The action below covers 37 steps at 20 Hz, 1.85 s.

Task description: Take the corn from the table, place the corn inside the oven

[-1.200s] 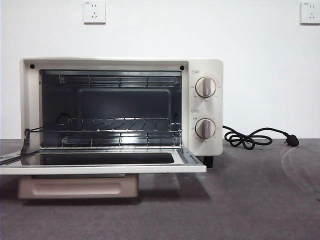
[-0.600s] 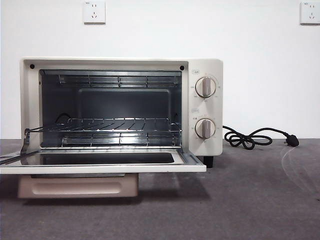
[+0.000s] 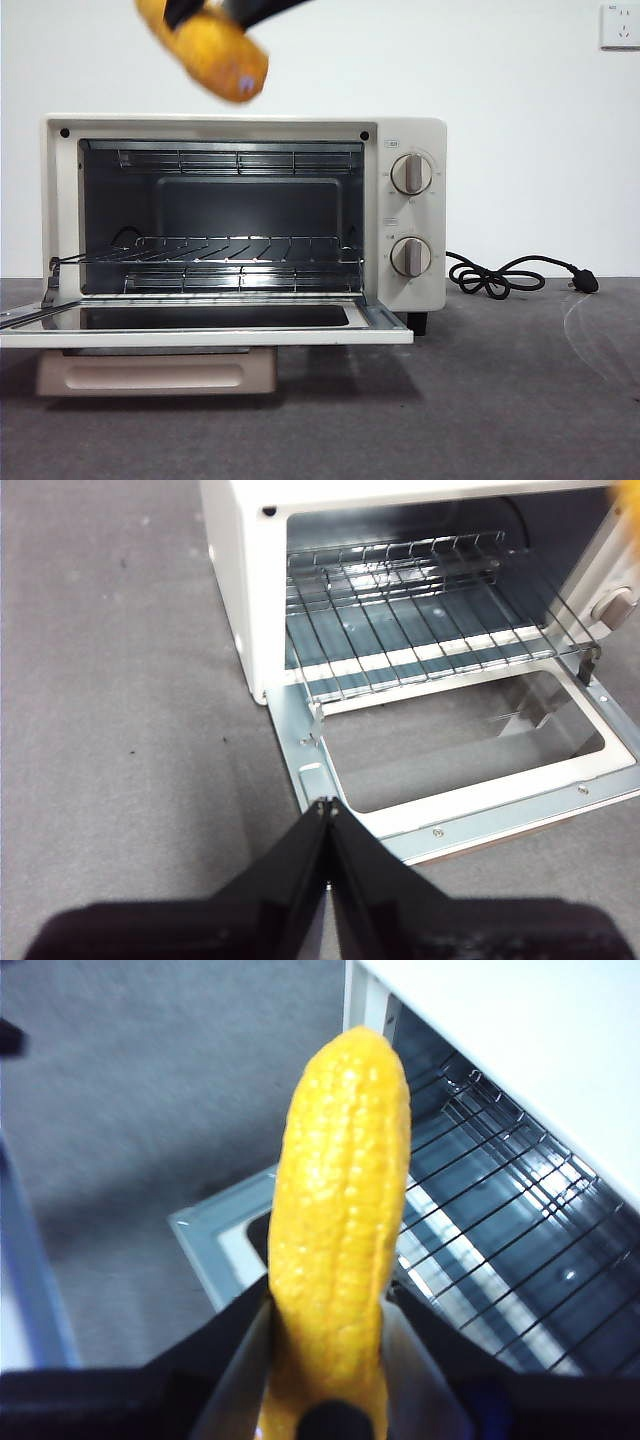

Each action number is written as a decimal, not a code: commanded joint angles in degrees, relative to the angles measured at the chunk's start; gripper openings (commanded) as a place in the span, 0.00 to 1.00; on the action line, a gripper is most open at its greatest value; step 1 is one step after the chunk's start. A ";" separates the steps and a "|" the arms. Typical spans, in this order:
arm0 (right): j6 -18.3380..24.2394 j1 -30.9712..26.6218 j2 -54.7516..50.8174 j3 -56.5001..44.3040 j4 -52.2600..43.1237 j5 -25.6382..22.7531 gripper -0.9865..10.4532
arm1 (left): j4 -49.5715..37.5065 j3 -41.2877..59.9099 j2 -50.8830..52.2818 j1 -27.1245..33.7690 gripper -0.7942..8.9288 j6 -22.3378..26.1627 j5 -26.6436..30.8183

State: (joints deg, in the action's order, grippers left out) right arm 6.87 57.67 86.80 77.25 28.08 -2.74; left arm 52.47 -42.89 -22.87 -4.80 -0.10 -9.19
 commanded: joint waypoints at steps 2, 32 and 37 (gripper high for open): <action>11.69 0.07 4.72 0.07 -2.80 -6.54 0.08 | -0.35 0.39 0.28 0.33 0.07 -2.19 -0.22; 30.58 -4.42 22.97 0.07 -24.96 -24.26 0.44 | -2.84 0.39 -2.91 0.33 0.07 -2.80 -0.20; 29.09 -2.56 22.75 0.07 -23.65 -27.39 0.44 | -4.39 0.39 -2.99 0.33 0.08 -2.62 0.31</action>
State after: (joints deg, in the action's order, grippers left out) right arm 37.36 54.76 109.32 77.25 4.69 -30.04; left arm 48.71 -42.89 -25.87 -4.64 -3.03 -9.10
